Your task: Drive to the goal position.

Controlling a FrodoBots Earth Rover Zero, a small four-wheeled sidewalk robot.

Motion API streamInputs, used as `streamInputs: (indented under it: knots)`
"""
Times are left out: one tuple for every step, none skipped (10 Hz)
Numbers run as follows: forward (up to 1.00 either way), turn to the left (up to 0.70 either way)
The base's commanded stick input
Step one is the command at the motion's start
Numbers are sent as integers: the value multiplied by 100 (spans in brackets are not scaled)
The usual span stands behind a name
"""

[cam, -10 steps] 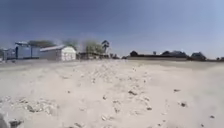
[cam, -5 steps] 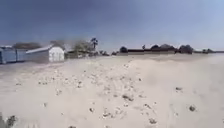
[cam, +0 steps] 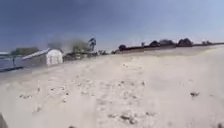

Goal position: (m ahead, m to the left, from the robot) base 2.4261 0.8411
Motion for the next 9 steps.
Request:
streamInputs:
  knots:
    - [100,0]
    - [100,0]
    - [100,0]
    - [100,0]
    - [100,0]
    - [100,0]
    - [100,15]
    - [100,27]
    - [100,27]
